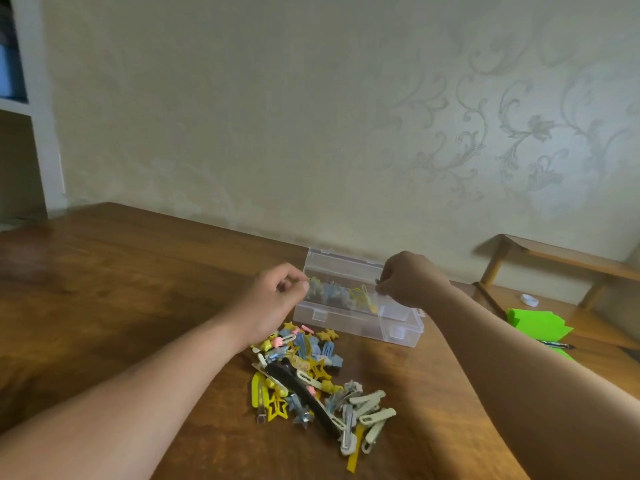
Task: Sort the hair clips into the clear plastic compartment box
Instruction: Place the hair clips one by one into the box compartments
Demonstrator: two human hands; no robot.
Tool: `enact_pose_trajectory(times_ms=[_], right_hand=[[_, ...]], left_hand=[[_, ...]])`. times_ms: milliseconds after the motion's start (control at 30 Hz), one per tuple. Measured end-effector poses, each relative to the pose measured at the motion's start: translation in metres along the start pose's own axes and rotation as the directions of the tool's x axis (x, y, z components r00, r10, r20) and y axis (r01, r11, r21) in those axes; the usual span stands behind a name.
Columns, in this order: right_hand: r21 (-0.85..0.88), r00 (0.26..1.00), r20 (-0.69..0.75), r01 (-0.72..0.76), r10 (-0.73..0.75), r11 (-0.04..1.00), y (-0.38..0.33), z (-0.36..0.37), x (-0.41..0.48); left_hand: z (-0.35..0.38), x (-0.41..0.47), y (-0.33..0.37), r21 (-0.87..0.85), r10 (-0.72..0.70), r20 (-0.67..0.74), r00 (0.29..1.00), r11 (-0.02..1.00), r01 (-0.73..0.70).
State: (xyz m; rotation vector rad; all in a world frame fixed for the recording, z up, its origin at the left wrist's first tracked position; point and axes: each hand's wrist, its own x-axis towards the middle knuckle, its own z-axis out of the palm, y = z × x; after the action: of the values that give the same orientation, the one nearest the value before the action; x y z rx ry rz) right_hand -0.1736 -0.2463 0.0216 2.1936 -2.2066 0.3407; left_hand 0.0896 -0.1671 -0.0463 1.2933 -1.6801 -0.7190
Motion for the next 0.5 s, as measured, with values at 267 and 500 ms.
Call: enact_pose_trajectory(times_ms=[267,500], right_hand=[[-0.066,0.999,0.023,-0.021,0.023,0.998,-0.006,0.021,0.018],[0.133,0.986,-0.165,-0.004,0.027,0.991,-0.008,0.011,-0.022]], left_hand=[[0.0,0.001,-0.002,0.004,-0.005,0.005,1.0,1.0,0.005],[0.0,0.001,-0.001,0.019,0.0,0.003,1.0,1.0,-0.001]])
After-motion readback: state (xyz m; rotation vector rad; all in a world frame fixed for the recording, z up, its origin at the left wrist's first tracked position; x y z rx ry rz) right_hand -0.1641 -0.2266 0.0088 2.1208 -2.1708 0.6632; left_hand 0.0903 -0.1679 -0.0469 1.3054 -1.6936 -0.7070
